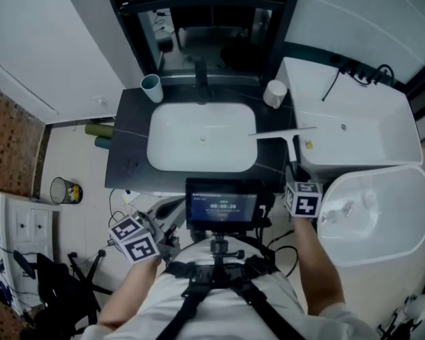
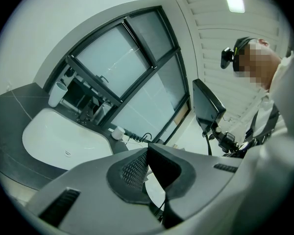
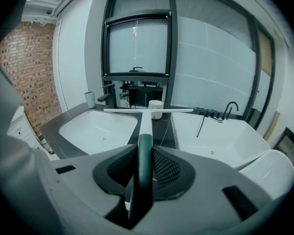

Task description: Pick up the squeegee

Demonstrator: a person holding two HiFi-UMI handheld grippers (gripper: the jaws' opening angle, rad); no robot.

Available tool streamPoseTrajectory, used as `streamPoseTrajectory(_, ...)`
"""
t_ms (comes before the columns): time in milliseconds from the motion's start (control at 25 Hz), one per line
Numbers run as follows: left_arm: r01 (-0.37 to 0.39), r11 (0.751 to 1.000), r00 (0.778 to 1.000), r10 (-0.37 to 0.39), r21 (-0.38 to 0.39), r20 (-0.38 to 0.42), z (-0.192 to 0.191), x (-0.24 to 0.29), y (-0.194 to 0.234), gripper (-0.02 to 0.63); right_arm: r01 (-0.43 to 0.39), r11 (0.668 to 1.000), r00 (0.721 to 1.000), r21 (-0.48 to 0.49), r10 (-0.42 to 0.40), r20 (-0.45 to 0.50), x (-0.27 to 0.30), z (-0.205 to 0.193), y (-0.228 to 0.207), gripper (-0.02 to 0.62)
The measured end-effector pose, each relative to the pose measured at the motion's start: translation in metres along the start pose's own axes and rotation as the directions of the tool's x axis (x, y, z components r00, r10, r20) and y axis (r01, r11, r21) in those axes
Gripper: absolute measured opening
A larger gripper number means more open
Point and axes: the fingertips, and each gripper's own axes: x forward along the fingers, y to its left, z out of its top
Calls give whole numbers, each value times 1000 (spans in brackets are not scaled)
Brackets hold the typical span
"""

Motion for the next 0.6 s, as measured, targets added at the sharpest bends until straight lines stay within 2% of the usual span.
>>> streamPoseTrajectory(600, 26, 1000, 1000, -26, 12, 4, 7, 1, 2, -6, -15, 1000, 998, 10, 14, 58, -34, 32, 17, 86)
